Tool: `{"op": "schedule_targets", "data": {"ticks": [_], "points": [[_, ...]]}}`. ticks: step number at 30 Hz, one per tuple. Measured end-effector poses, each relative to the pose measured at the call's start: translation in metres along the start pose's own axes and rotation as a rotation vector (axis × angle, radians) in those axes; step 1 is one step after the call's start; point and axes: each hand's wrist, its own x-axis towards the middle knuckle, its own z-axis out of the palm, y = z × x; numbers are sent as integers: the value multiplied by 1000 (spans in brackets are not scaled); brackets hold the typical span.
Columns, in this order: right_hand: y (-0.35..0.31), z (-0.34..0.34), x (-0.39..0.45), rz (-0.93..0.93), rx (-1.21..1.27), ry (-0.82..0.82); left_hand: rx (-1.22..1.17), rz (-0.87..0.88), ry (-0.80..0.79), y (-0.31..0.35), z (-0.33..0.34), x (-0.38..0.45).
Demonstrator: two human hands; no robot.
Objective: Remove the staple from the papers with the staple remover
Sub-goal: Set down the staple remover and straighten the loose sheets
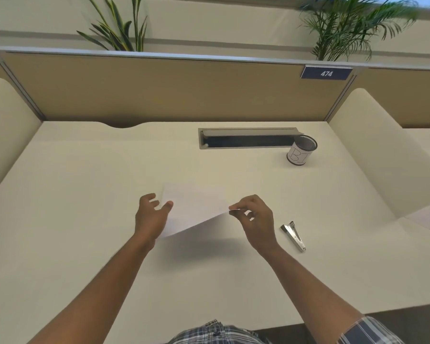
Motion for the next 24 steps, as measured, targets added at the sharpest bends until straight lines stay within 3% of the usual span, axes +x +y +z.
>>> {"op": "schedule_targets", "data": {"ticks": [5,9,17,24], "points": [[-12,10,3,138,73,-50,243,421,-27,16,3,-14],[-21,17,4,279,174,-93,353,607,-261,30,12,-34],[-39,21,0,416,459,-155,373,610,-161,37,32,-41],[-47,19,-7,324,295,-133,363,574,-186,36,33,-44]]}}
